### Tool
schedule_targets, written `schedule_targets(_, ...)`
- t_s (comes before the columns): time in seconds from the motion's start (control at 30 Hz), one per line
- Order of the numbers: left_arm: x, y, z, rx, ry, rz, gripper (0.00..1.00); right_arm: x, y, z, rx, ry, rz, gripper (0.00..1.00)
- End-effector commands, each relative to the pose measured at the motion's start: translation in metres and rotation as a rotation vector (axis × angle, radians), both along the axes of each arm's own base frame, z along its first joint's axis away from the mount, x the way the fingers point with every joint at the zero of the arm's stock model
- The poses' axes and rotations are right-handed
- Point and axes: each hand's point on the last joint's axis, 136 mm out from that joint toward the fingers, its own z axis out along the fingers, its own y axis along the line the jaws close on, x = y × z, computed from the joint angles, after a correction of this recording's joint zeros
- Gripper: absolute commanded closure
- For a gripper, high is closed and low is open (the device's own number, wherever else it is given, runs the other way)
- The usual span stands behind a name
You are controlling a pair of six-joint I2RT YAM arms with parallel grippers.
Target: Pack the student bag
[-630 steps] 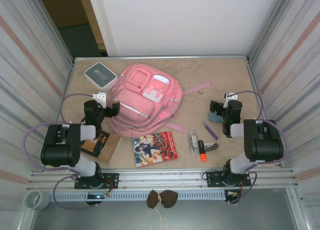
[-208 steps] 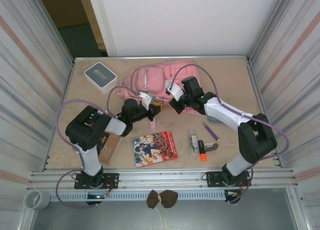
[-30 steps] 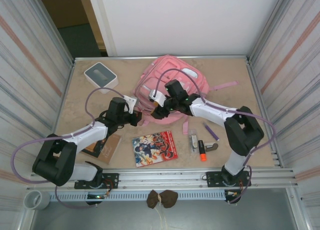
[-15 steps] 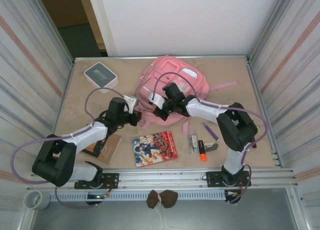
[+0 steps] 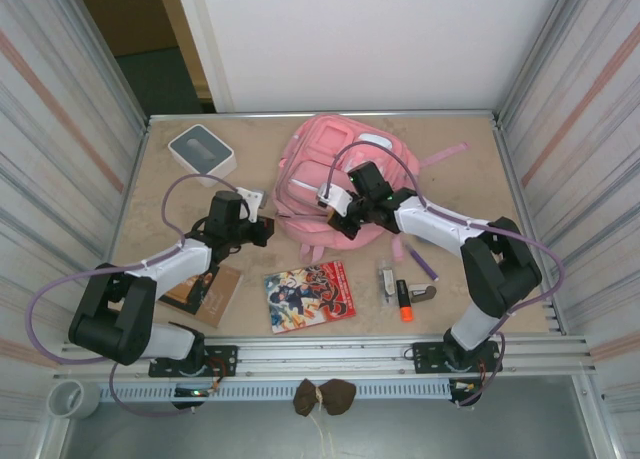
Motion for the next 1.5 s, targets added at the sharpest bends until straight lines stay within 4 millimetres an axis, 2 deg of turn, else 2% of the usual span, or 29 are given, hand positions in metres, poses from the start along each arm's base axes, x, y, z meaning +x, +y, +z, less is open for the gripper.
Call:
schedule_targets(0.0,0.008,-0.003,0.017,-0.039,-0.049,-0.002,1.0,0.01,-0.025,0.013,-0.015,-0.023,-0.076,0.96)
schedule_targets(0.03,0.007,-0.008,0.021,-0.056,-0.053,-0.02,1.0,0.008,-0.02,0.018,0.015,-0.016,-0.067,0.94)
schedule_targets(0.23,-0.006,-0.039,0.046,-0.137,-0.084,-0.118,1.0,-0.002,0.027,0.046,0.207,0.022,-0.002,0.65)
schedule_targets(0.4,-0.011,-0.048,0.049,-0.136,-0.084,-0.142,1.0,-0.004,0.06,0.038,0.202,0.045,0.055,0.54)
schedule_targets(0.67,-0.013,-0.044,0.046,-0.116,-0.081,-0.133,1.0,-0.003,0.084,0.013,0.195,0.103,0.084,0.51)
schedule_targets(0.8,-0.013,-0.043,0.046,-0.109,-0.083,-0.132,1.0,0.004,0.084,0.0,0.171,0.111,0.052,0.57)
schedule_targets(0.93,-0.012,-0.039,0.044,-0.087,-0.083,-0.119,1.0,0.011,0.079,0.0,0.154,0.093,0.009,0.82)
schedule_targets(1.03,-0.01,-0.033,0.04,-0.053,-0.087,-0.088,1.0,0.01,0.076,0.008,0.17,0.098,0.005,0.93)
schedule_targets(1.2,0.001,-0.008,0.032,-0.018,-0.081,0.018,1.0,0.004,0.065,0.019,0.193,0.117,0.012,1.0)
schedule_targets(1.47,0.023,0.037,0.027,0.004,-0.076,0.188,1.0,0.0,0.039,0.033,0.178,0.12,0.029,1.0)
